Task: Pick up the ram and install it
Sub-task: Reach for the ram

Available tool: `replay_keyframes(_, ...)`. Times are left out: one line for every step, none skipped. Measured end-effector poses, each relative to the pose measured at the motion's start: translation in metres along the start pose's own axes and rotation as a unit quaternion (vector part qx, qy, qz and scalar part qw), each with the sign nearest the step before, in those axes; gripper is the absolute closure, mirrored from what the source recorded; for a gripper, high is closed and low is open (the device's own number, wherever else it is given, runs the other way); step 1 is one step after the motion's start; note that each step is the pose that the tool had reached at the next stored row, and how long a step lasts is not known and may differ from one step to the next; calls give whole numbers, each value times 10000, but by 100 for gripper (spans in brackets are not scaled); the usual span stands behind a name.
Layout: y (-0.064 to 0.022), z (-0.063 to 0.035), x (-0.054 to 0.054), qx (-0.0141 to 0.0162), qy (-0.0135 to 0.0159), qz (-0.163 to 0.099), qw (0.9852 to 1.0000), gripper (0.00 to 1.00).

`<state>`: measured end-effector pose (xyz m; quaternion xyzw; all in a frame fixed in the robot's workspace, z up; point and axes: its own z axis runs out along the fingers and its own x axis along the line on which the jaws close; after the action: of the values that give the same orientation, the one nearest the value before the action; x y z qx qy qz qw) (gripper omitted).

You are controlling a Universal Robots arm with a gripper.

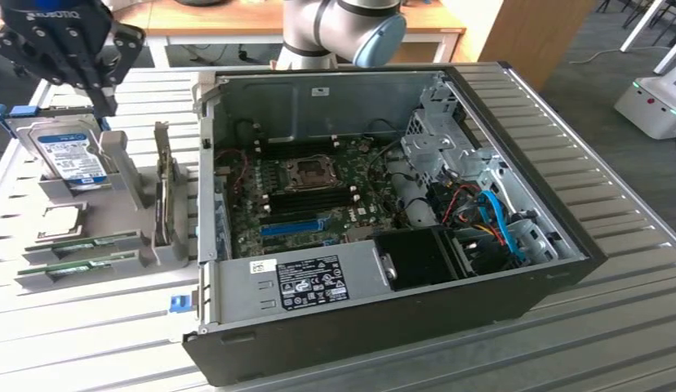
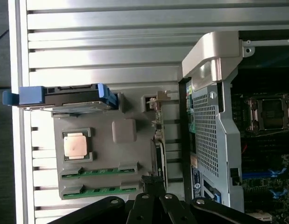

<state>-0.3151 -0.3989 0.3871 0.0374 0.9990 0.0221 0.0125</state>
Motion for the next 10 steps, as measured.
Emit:
replay_keyframes(-2,0,26,0,0,0,10000,89)
replay_keyframes(-4,1,53,0,0,0,10000,89)
replay_keyframes(-6,1,84,0,0,0,10000,89)
replay_keyframes(-8,1,112,0,0,0,10000,89)
replay_keyframes(-10,1,140,0,0,1,10000,89)
replay_keyframes(-12,1,167,0,0,1,10000,89)
replay_keyframes(-14,1,194,0,0,1,10000,89)
replay_keyframes(-16,2,220,0,0,0,10000,89)
replay_keyframes(-19,2,250,0,0,0,10000,89)
replay_keyframes(-21,3,278,0,0,0,10000,89)
